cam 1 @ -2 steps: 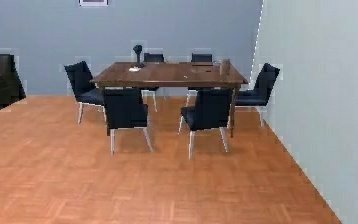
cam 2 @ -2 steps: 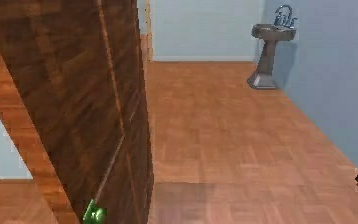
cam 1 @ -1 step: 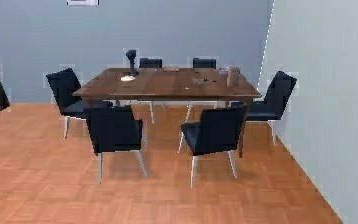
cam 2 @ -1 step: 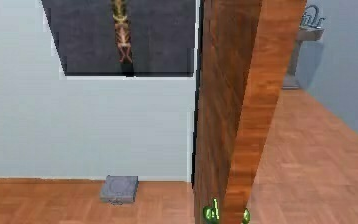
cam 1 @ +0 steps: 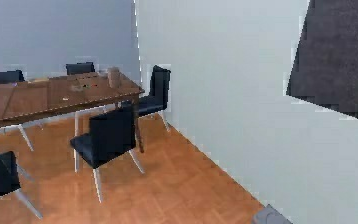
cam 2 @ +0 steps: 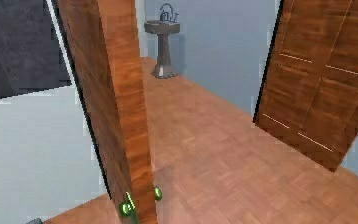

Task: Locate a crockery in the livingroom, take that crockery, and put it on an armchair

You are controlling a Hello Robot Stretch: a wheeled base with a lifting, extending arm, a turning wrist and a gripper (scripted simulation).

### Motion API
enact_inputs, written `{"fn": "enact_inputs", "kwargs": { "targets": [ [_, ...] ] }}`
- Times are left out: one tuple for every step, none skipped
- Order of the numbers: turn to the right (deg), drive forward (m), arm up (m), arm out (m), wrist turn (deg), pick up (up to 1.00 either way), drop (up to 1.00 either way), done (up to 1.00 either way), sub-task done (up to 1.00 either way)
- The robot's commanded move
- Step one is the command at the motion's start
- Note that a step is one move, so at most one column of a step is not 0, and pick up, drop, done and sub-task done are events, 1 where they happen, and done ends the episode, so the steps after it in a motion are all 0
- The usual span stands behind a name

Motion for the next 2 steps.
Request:
{"fn": "enact_inputs", "kwargs": {
  "targets": [
    [0.0, 1.0, 0.0, 0.0, 0.0, 0.0, 0.0, 0.0, 0.0],
    [6.0, 0.0, 0.0, 0.0, 0.0, 0.0, 0.0, 0.0, 0.0]
  ]
}}
